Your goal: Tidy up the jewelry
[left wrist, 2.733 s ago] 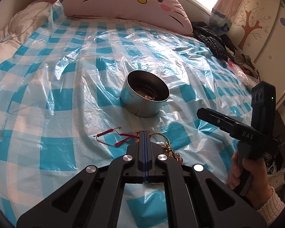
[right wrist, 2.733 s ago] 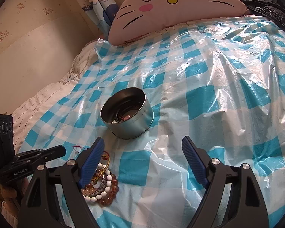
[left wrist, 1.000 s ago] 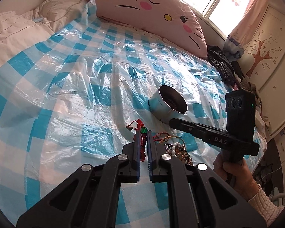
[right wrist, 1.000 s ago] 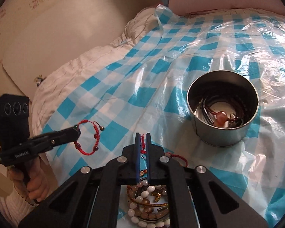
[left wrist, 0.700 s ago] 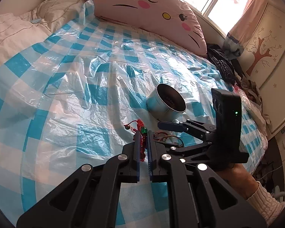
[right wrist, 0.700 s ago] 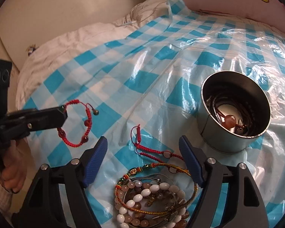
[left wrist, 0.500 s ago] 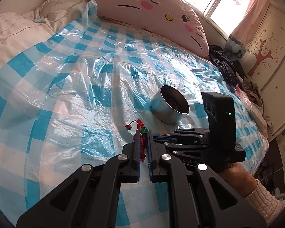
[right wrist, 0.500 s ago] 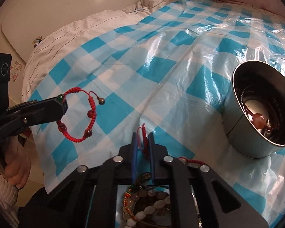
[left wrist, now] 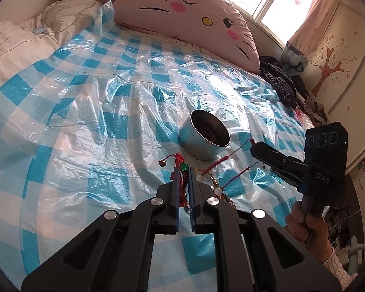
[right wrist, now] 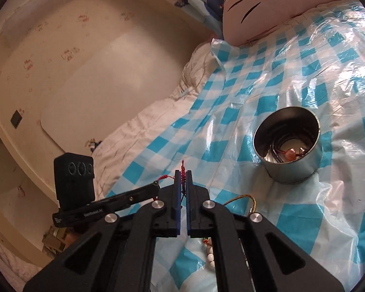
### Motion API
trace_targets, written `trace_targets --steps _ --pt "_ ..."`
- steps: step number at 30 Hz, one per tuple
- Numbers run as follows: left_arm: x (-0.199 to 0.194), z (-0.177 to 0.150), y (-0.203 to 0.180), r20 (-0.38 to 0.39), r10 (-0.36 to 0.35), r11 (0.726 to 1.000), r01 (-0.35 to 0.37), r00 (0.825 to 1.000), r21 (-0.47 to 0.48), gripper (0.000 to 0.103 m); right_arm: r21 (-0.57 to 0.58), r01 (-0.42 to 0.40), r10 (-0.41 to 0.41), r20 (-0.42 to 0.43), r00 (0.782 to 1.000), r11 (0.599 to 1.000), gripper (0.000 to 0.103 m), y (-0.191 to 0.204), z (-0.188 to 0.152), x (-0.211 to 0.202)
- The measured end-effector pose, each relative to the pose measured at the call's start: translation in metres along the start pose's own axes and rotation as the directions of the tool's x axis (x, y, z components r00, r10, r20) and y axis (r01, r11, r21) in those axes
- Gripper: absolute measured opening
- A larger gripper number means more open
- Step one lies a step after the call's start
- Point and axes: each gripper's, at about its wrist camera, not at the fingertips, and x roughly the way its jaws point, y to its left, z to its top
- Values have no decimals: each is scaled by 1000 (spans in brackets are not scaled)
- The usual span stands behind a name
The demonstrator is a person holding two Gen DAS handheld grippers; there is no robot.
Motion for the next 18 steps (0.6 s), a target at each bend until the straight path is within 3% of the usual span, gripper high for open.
trace_targets --steps 8,18 --pt "21 14 -41 18 -52 997 51 998 49 6 56 27 -37 181 983 998 4 -20 10 -43" --pt "47 33 -73 51 -68 994 63 996 88 6 74 58 -73 221 972 996 4 -29 22 -47"
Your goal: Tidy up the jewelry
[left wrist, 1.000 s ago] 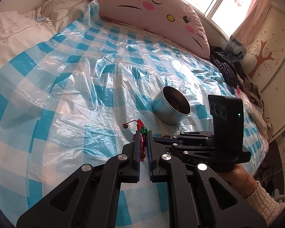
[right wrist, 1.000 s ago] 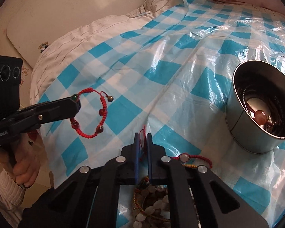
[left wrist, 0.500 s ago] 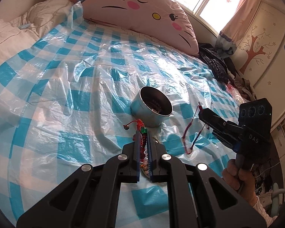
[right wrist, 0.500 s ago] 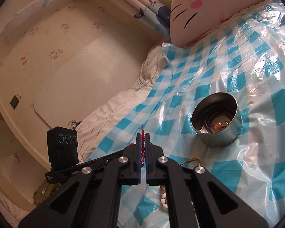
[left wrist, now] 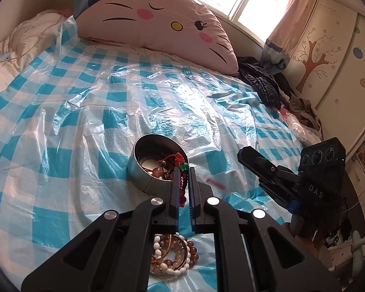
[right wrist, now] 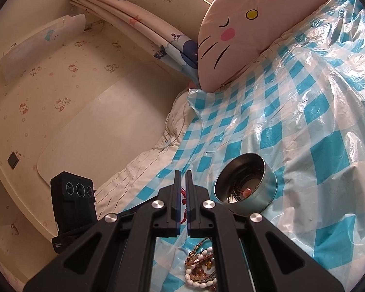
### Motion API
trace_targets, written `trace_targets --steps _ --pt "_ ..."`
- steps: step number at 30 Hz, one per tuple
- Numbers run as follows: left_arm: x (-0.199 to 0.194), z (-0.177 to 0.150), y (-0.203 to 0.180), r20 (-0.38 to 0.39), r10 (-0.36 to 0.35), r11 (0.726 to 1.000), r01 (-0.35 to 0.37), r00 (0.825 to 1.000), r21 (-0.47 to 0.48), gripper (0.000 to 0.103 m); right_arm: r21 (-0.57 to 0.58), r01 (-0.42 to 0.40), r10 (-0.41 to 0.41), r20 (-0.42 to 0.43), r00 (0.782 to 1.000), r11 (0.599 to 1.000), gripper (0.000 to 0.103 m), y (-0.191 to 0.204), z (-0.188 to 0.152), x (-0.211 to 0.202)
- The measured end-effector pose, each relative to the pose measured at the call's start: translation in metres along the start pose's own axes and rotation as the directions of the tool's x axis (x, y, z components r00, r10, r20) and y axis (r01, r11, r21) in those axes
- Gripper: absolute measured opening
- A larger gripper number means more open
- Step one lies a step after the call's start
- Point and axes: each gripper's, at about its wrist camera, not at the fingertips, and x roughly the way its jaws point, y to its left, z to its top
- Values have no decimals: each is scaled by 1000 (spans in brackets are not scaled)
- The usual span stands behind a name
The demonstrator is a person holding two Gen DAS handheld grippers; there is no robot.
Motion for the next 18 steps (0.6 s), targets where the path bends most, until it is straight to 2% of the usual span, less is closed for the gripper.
trace_targets --steps 5,7,8,9,11,12,13,15,16,17,18 --pt "11 8 -6 12 23 1000 -24 1000 15 6 -21 23 -24 -17 1000 999 4 2 2 7" --pt "13 9 -5 16 29 1000 -29 999 8 6 -23 73 -75 -84 994 997 4 -4 -1 15" --pt "13 10 -3 18 29 1000 -29 999 0 6 -36 137 -141 -119 983 990 4 -8 -5 19" --pt "13 10 -1 18 32 999 -32 999 -4 6 -63 202 -210 -163 964 977 4 -13 -10 25" --pt "13 9 2 14 37 999 -37 999 -7 6 -124 295 -318 -279 906 948 4 -25 -26 40" --pt "12 8 4 11 40 999 -40 999 -7 6 -165 332 -369 -320 873 929 4 -30 -34 46" --pt "12 7 4 10 43 999 -43 999 -5 6 -191 342 -390 -354 850 920 4 -32 -41 51" --pt "11 6 9 8 48 999 -48 999 -7 6 -221 317 -382 -400 833 922 7 -31 -51 56" --pt "10 6 11 7 49 999 -49 999 -11 6 -233 308 -381 -407 830 922 13 -29 -53 57" --pt "10 6 13 8 50 999 -50 999 -16 6 -243 301 -379 -409 830 922 44 -27 -55 57" --pt "9 6 14 9 51 999 -50 999 -20 6 -256 294 -378 -403 833 921 63 -24 -57 56"
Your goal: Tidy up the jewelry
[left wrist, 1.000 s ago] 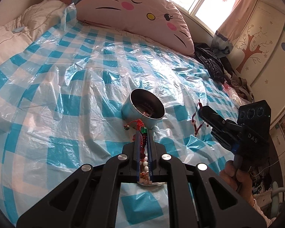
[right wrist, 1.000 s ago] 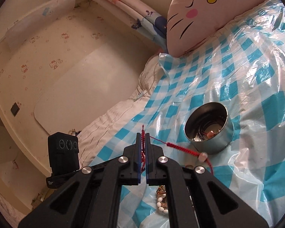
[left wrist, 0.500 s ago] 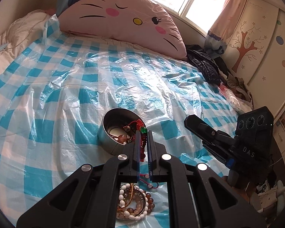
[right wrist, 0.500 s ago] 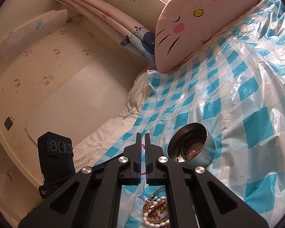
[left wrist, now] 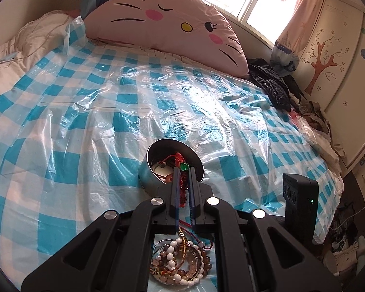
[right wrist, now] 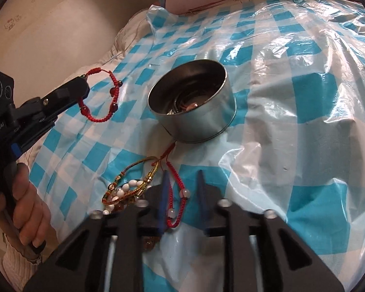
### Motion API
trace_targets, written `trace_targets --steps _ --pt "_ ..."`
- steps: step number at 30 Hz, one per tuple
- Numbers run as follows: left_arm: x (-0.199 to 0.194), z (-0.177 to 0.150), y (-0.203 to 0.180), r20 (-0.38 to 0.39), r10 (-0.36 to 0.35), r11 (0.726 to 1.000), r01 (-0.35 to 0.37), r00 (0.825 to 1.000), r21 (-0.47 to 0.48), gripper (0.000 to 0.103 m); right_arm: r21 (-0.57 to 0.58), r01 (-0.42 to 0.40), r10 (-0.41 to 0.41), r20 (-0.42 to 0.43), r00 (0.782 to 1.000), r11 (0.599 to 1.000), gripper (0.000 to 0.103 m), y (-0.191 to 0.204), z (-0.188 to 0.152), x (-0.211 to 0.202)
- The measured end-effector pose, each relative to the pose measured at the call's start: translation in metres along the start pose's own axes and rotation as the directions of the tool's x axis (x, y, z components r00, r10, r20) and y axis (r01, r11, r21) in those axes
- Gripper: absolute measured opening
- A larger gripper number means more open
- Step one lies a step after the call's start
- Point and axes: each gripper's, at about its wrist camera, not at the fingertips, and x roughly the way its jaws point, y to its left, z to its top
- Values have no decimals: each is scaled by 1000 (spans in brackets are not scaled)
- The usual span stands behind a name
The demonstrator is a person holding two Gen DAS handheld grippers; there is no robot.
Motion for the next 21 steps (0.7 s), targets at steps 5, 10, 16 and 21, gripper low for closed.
trace_targets --steps 5,10,16,21 --pt "-3 0 3 6 0 1000 0 1000 -2 6 -48 65 -67 -48 997 997 54 7 -9 6" --pt "-4 1 3 7 -1 1000 1 1000 -2 6 -81 83 -88 -64 994 993 10 11 -14 8" --pt "-5 2 -2 7 -3 1000 3 1000 6 6 -44 15 -15 9 1000 999 9 11 -16 -11" --pt "-5 1 -2 7 -3 1000 3 1000 6 6 149 -201 174 180 968 968 9 -21 -8 -46"
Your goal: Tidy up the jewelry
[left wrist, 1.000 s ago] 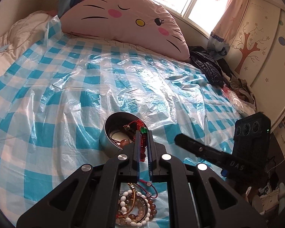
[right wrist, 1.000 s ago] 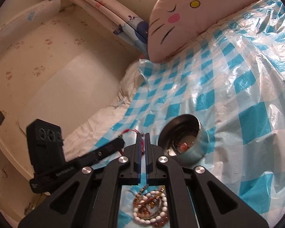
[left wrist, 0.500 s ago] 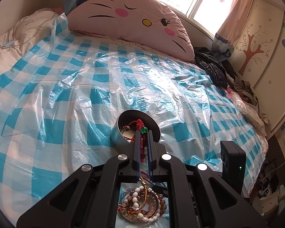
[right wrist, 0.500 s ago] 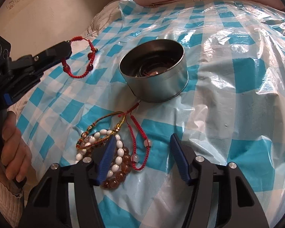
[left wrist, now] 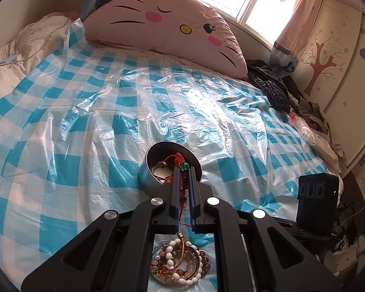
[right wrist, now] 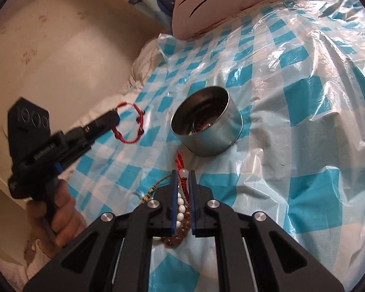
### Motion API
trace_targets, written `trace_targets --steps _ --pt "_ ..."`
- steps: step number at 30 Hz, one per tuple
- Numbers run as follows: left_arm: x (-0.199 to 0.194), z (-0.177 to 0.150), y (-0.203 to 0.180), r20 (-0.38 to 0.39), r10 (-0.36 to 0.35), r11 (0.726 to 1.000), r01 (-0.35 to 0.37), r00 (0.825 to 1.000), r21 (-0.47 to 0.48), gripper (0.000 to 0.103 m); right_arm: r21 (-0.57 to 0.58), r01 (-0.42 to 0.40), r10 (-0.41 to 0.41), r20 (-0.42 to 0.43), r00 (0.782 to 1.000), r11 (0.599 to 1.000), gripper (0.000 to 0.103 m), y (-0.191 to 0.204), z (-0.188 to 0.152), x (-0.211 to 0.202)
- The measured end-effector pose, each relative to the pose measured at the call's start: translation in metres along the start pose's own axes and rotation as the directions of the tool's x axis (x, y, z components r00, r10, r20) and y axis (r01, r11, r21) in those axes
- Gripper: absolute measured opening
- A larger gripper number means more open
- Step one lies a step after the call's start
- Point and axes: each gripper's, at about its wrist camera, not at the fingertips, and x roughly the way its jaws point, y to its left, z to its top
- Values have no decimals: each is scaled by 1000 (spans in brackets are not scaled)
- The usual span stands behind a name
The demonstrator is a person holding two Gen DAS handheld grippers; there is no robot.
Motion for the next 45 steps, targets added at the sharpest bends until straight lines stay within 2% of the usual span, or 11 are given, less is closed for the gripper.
trace_targets --steps 3,11,19,22,23,24,26,28,29,37,45 --pt "2 1 -1 -3 -3 1000 3 1000 -4 6 73 -75 69 80 994 995 9 -6 11 -13" --pt "21 8 -9 -9 -7 1000 7 1000 0 6 47 -72 62 193 979 996 9 11 56 -17" --pt "53 15 -8 -33 4 1000 -4 999 -5 6 -11 68 -65 180 982 998 9 23 76 18" --pt "75 14 -4 -79 50 999 -51 996 -5 8 -26 140 -135 146 980 990 10 20 77 38" --pt "79 12 -2 -90 64 998 -66 994 -11 9 -27 159 -154 129 980 987 12 17 77 45" --pt "82 10 -1 -97 75 997 -76 992 -11 12 -27 167 -163 108 981 986 25 15 77 52" --pt "81 6 2 -93 106 994 -107 990 1 17 -14 178 -176 94 980 984 37 7 74 59" --pt "78 6 6 -79 121 993 -121 990 -6 30 -4 174 -173 90 981 985 38 2 72 58" --pt "75 6 9 -70 128 992 -129 989 -15 31 0 177 -176 100 979 984 38 0 71 56" --pt "56 5 22 -42 141 989 -143 989 -41 37 65 213 -220 150 964 975 46 -18 65 32" --pt "41 -22 21 -122 136 991 -133 983 28 41 54 242 -247 150 957 969 54 -14 59 20"
